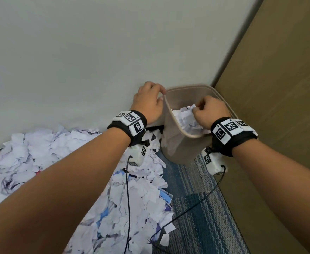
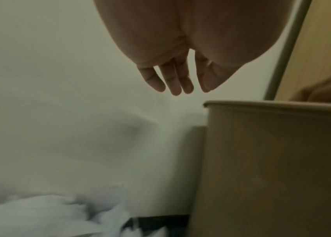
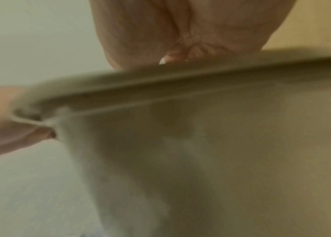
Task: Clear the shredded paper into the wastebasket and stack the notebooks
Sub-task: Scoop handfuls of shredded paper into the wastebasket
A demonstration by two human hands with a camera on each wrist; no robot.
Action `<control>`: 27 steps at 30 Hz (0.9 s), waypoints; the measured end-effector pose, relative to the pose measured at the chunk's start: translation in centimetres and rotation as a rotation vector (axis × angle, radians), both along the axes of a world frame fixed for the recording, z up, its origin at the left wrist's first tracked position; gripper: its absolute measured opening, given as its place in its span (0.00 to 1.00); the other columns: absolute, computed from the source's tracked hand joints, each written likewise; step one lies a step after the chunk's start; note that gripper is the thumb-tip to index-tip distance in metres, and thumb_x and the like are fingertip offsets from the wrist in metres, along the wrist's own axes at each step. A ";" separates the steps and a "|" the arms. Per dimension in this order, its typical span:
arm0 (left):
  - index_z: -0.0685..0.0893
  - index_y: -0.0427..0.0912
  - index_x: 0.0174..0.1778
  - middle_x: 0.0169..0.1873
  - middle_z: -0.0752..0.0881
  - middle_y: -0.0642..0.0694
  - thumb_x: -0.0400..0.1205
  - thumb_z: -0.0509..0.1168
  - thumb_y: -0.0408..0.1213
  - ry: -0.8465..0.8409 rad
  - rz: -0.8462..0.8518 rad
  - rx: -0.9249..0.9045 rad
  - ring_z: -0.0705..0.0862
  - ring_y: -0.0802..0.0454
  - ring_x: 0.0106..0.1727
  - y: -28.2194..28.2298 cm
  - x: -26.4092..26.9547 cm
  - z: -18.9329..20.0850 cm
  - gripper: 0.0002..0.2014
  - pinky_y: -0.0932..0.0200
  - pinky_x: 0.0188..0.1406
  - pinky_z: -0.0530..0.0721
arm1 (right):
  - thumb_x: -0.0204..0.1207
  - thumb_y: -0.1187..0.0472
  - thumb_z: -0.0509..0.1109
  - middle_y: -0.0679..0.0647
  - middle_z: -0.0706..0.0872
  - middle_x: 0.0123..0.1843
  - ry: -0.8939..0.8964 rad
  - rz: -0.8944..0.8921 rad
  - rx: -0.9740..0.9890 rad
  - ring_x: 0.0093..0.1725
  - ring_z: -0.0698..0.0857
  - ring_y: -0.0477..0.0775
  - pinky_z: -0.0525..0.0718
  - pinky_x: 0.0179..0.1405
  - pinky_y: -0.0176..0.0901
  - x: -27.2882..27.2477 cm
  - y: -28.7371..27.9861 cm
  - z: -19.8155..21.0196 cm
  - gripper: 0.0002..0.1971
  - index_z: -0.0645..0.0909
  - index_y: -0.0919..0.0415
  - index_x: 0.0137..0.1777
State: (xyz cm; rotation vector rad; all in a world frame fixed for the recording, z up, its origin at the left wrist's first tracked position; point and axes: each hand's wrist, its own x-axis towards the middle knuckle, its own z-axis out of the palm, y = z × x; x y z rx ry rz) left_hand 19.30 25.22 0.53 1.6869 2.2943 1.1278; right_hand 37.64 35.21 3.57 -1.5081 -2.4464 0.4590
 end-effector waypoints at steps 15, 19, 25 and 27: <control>0.75 0.51 0.68 0.69 0.72 0.44 0.80 0.63 0.43 0.260 0.154 -0.859 0.73 0.42 0.68 -18.0 -12.9 -8.2 0.19 0.44 0.65 0.76 | 0.74 0.53 0.65 0.51 0.81 0.45 -0.066 0.553 0.101 0.47 0.80 0.56 0.82 0.44 0.48 -12.7 -11.4 -2.9 0.06 0.80 0.53 0.44; 0.63 0.55 0.77 0.80 0.57 0.43 0.80 0.63 0.44 0.237 0.247 -0.882 0.62 0.40 0.77 -22.0 -13.7 -9.9 0.28 0.42 0.71 0.69 | 0.75 0.51 0.63 0.53 0.82 0.50 -0.280 0.575 0.021 0.52 0.82 0.59 0.83 0.46 0.48 -13.9 -12.5 -5.8 0.09 0.80 0.53 0.49; 0.41 0.64 0.82 0.84 0.45 0.47 0.78 0.67 0.53 0.064 0.137 -1.050 0.56 0.38 0.82 -25.4 -14.1 -11.9 0.45 0.34 0.75 0.65 | 0.76 0.47 0.64 0.58 0.75 0.69 -0.554 0.530 -0.106 0.66 0.77 0.64 0.80 0.62 0.55 -14.2 -13.2 -9.5 0.24 0.71 0.53 0.70; 0.44 0.65 0.82 0.84 0.47 0.45 0.76 0.68 0.53 0.018 0.043 -1.094 0.61 0.36 0.81 -26.3 -13.8 -12.2 0.45 0.35 0.74 0.68 | 0.75 0.47 0.66 0.59 0.69 0.74 -0.592 0.551 -0.144 0.70 0.73 0.66 0.78 0.65 0.58 -14.3 -14.1 -10.7 0.30 0.65 0.53 0.77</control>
